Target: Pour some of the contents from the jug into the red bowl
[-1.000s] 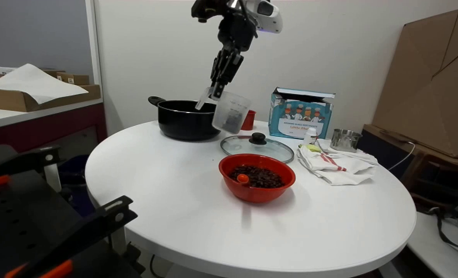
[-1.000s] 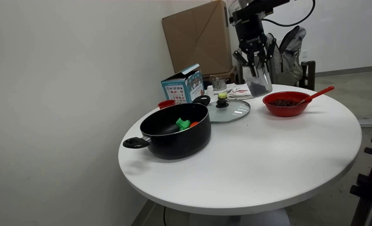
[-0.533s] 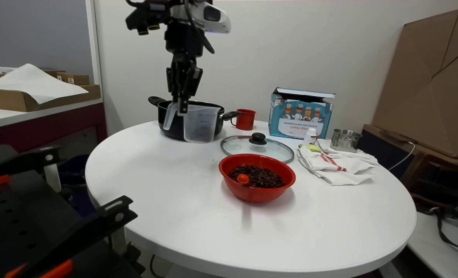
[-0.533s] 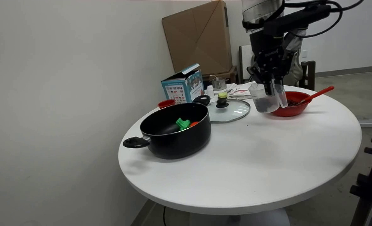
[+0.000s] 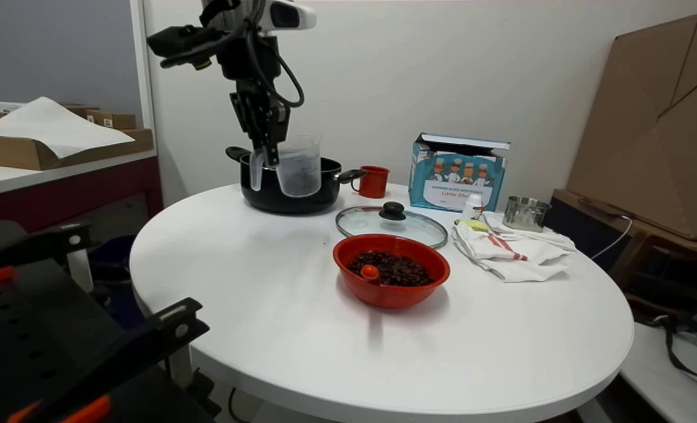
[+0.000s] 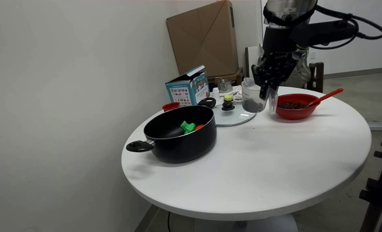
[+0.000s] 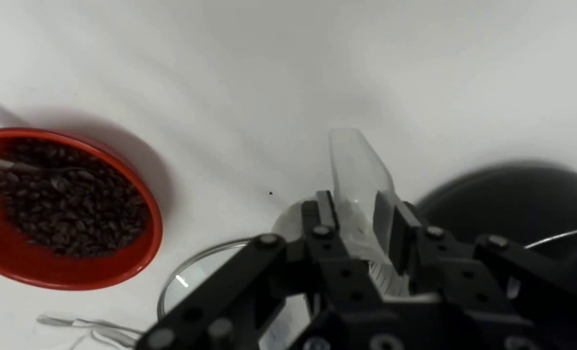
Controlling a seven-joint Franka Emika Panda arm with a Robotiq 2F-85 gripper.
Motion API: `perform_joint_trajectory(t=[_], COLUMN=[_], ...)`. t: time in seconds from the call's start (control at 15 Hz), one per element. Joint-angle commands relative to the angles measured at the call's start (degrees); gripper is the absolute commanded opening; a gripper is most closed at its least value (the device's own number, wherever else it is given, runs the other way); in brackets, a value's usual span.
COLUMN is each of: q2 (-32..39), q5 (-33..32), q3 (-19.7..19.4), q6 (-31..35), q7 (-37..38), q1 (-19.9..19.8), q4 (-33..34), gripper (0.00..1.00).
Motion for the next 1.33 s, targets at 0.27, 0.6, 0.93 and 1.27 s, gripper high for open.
perform_joint_trajectory(t=[0.27,0.6,0.93,1.27], q2=[10.3,13.4,15.4,17.2], q5=[1.1,7.0,8.2,8.8], q3=[0.7,-2.7,-7.8,-9.2], q6=[3.9,-1.3,-3.9,-5.4], q7=[-1.1,-4.0,-3.3,-3.7], q1=[-4.5,-1.2,3.8,5.1], q4=[5.9,8.9,10.0,10.3], gripper=[0.09,0.08,0.07,0.08])
